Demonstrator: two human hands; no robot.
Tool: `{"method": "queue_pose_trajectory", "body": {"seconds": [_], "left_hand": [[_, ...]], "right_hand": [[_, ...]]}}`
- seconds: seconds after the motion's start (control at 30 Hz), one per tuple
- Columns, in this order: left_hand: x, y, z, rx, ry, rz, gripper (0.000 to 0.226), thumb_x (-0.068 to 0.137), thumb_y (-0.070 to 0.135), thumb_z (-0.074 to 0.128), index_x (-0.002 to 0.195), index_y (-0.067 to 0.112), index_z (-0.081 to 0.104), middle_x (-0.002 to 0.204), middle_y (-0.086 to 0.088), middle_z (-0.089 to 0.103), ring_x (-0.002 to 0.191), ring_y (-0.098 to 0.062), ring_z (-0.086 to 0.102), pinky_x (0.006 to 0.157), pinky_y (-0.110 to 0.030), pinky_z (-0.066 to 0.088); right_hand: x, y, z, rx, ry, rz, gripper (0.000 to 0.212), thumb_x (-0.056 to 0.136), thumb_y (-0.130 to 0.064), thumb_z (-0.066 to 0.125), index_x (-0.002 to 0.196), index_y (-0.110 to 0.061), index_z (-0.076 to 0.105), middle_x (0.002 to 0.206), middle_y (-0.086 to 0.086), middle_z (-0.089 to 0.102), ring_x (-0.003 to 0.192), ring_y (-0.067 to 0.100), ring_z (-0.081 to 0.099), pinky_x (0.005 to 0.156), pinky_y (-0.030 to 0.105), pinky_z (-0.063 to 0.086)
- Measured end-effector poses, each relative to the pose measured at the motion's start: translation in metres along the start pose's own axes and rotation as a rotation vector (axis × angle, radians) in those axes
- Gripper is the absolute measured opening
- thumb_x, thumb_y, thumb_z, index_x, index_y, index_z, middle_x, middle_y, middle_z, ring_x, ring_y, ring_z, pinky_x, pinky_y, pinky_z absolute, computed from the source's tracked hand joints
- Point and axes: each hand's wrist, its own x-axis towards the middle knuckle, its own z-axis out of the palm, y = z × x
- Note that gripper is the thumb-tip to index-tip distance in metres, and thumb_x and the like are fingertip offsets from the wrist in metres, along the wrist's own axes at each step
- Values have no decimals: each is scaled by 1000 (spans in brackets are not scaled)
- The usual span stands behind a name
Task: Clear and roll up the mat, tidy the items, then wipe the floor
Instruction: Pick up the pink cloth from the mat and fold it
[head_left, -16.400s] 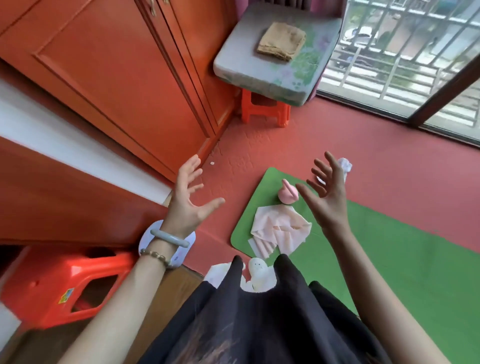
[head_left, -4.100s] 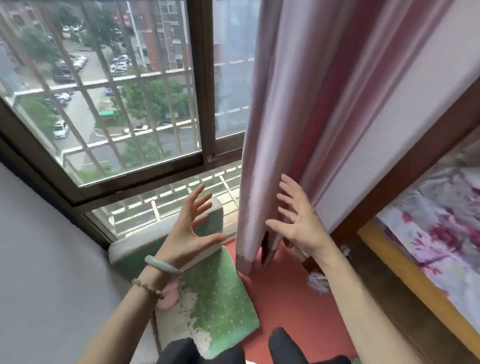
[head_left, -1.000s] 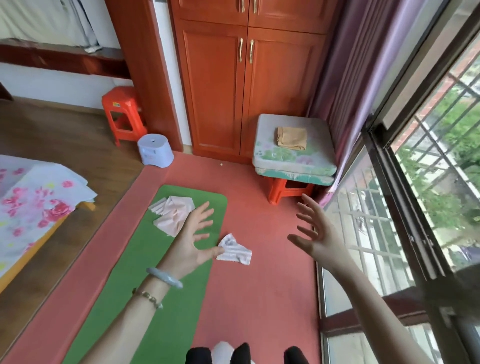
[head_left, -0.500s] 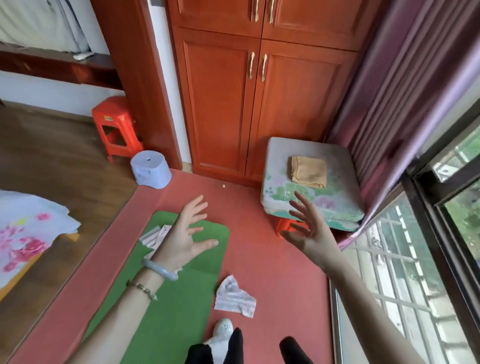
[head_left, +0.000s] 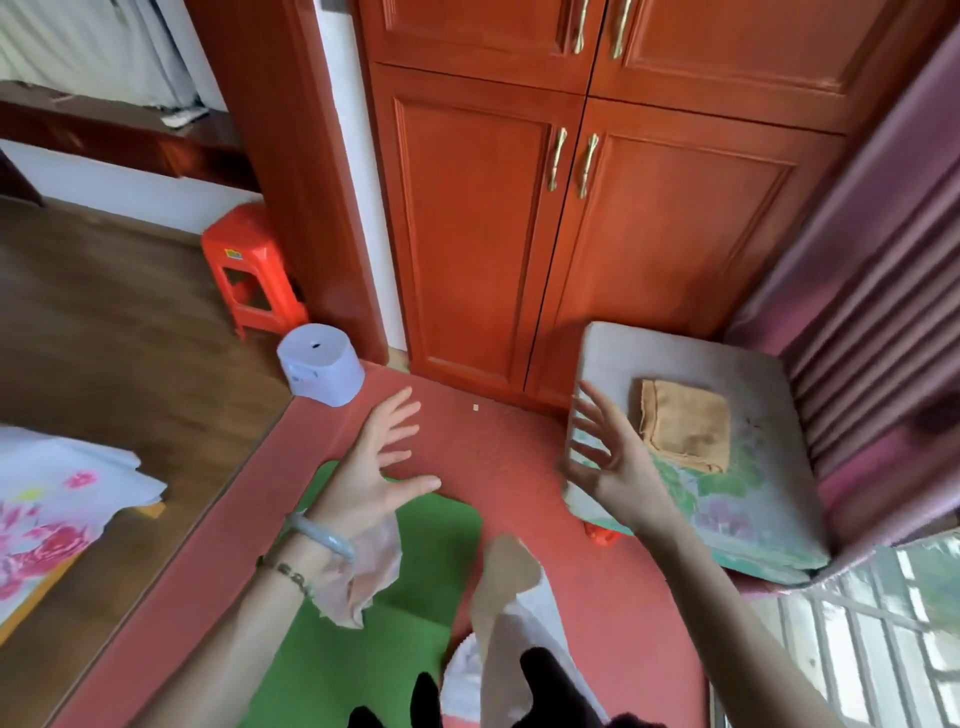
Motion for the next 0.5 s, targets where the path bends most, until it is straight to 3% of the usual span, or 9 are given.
{"method": "queue_pose_trajectory", "body": {"seconds": [0.23, 0.37, 0.5], "left_hand": [[143, -21, -20, -17, 132, -52, 90, 56, 40, 77, 132, 41, 30, 137, 18, 42, 121, 0, 47, 95, -25, 46], [214, -26, -32, -7, 188, -59, 88, 57, 40, 78, 131, 50, 32, 135, 23, 44, 121, -1, 48, 93, -27, 46], [259, -33, -50, -8, 242, -66, 87, 56, 37, 79, 124, 63, 31, 132, 31, 43, 120, -1, 47, 94, -21, 43]], "right_hand": [[178, 11, -4, -17, -122, -48, 83, 67, -17, 69, 135, -46, 32, 139, -4, 47, 128, 5, 44, 105, 37, 43], [272, 12, -12, -9, -204, -81, 87, 71, -5, 73, 134, -52, 33, 139, -11, 46, 129, 5, 43, 105, 39, 42], [343, 5, -9, 23, -298, -71, 88, 74, 0, 75, 135, -46, 32, 140, -3, 44, 127, 2, 44, 100, 23, 44]]}}
